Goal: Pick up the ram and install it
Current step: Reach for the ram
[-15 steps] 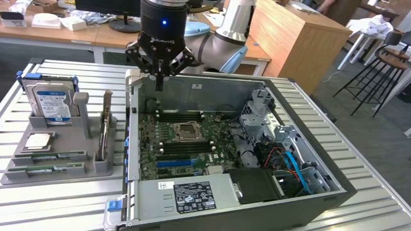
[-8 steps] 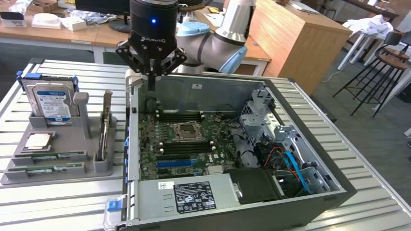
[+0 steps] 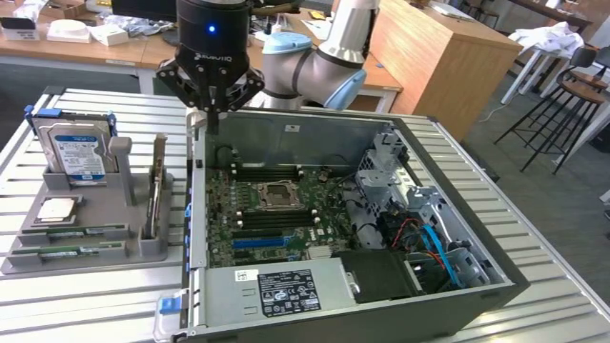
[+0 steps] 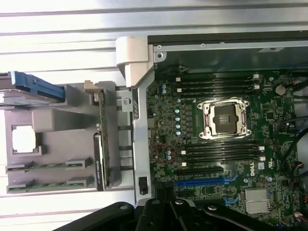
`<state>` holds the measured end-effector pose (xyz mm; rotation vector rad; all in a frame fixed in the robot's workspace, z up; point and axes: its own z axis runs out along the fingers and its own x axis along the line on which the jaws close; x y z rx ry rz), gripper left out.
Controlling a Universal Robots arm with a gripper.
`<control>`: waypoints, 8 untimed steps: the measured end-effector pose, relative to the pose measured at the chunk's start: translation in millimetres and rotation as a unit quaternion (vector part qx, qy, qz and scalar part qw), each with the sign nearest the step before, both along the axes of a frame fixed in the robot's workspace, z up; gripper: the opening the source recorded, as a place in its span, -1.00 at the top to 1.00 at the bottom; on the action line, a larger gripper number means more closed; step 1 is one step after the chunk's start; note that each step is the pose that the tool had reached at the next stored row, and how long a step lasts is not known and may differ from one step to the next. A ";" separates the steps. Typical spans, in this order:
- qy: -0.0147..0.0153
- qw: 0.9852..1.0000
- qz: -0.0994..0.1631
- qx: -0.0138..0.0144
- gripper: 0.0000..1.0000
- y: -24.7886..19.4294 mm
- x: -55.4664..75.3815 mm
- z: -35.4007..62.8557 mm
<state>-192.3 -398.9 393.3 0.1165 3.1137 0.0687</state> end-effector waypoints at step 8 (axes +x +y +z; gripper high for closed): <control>0.000 1.000 0.000 0.000 0.80 0.0 -17.3 -0.1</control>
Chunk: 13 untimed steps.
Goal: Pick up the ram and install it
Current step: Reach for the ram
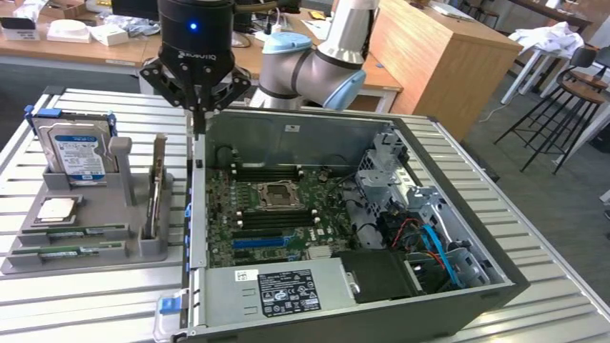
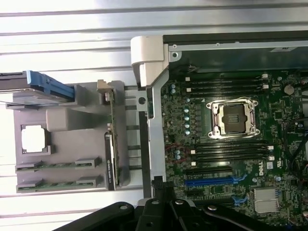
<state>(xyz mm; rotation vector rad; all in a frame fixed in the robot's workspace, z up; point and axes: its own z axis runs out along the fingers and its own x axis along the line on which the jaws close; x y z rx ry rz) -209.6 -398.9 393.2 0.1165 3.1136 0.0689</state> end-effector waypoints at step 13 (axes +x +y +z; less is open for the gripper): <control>0.000 1.000 0.000 0.000 0.80 0.0 -27.4 -0.1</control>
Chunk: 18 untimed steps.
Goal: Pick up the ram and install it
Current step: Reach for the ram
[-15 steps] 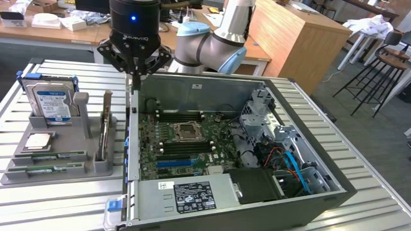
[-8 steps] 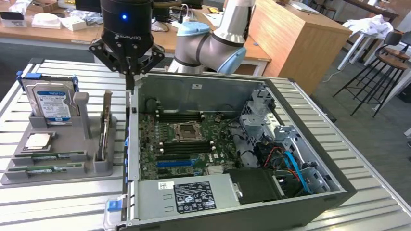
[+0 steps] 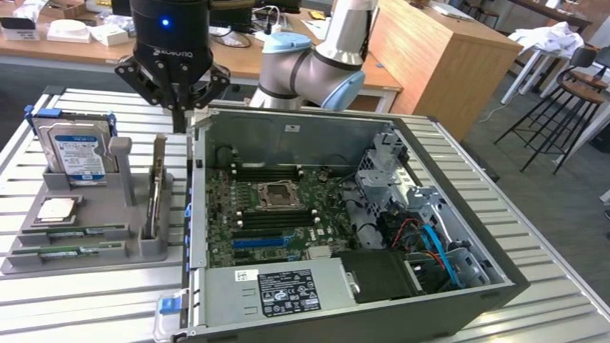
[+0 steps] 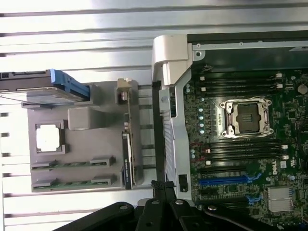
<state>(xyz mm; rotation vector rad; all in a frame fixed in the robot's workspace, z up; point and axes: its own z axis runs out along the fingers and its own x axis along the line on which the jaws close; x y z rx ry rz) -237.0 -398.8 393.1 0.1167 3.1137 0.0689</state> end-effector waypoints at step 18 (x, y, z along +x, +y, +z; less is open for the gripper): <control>0.000 1.000 0.000 0.000 0.80 0.0 -36.2 -0.2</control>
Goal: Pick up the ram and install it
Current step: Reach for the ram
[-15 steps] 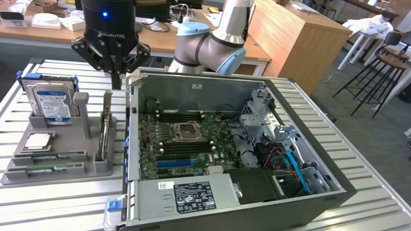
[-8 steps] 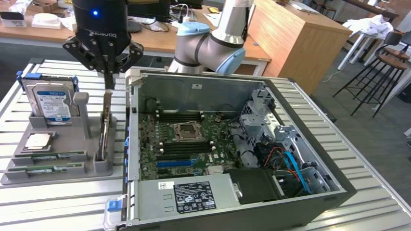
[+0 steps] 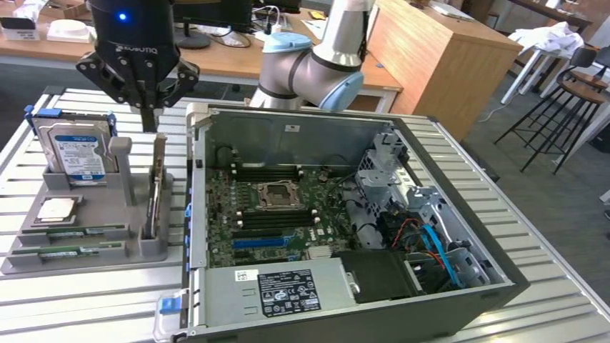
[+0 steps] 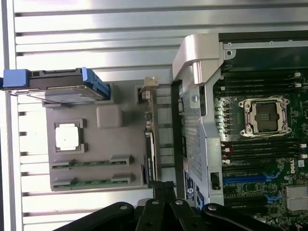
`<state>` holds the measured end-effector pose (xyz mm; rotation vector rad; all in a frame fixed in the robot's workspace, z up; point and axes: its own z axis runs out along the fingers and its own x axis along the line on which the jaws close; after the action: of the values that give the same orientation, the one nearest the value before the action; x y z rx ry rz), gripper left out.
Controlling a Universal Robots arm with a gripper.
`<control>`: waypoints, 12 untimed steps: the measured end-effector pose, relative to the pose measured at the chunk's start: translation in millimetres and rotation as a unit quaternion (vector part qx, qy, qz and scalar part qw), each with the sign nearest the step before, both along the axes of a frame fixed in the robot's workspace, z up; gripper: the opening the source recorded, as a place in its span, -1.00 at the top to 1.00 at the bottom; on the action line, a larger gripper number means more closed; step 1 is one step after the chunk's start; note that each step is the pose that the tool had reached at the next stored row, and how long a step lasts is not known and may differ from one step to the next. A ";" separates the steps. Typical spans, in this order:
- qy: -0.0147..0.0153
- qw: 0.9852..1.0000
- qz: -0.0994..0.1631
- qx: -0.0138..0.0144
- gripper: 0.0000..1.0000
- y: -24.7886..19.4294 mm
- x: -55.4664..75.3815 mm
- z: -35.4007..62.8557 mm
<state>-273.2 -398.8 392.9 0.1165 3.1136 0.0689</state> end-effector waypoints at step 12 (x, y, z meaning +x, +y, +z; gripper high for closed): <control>0.000 1.000 0.000 0.000 0.80 0.0 -22.5 -0.1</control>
<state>-295.7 -398.9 392.8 0.1165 3.1137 0.0688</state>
